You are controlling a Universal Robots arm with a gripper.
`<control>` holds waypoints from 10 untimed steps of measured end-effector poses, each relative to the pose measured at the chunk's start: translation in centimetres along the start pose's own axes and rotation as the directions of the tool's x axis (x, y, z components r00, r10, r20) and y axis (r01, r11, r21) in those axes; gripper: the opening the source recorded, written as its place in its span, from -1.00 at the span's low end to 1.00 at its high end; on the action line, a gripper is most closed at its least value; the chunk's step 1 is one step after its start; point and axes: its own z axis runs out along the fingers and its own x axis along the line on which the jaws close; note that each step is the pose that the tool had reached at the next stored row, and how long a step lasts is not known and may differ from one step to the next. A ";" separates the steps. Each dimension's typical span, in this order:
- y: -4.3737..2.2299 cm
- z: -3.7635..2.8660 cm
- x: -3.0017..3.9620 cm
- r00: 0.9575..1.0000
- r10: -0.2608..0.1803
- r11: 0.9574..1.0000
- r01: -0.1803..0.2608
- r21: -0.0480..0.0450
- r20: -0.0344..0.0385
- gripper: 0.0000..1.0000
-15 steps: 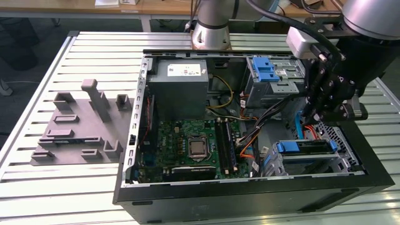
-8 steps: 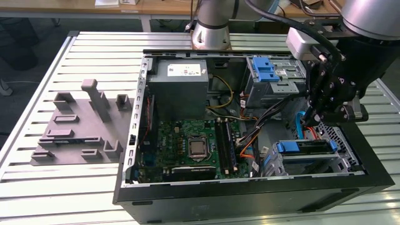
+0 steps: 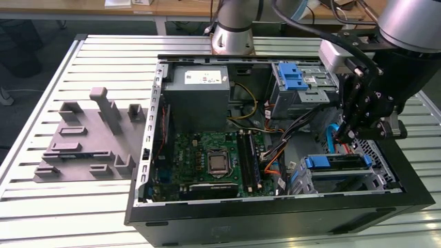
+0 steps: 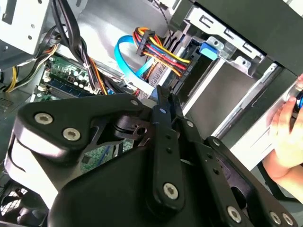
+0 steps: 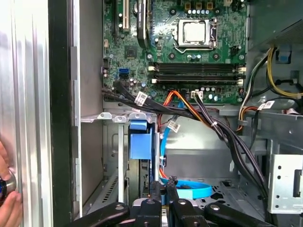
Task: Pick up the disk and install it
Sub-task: 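Insert the second disk wire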
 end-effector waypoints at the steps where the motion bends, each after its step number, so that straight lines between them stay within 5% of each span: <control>1: -0.03 0.17 0.07 1.000 0.000 1.000 0.000 0.000 0.001 -0.68; 5: -0.01 0.87 0.80 1.000 0.000 1.000 0.000 0.000 0.002 -0.68; 10: 0.00 0.94 0.99 1.000 0.001 1.000 -0.001 0.000 0.002 -0.68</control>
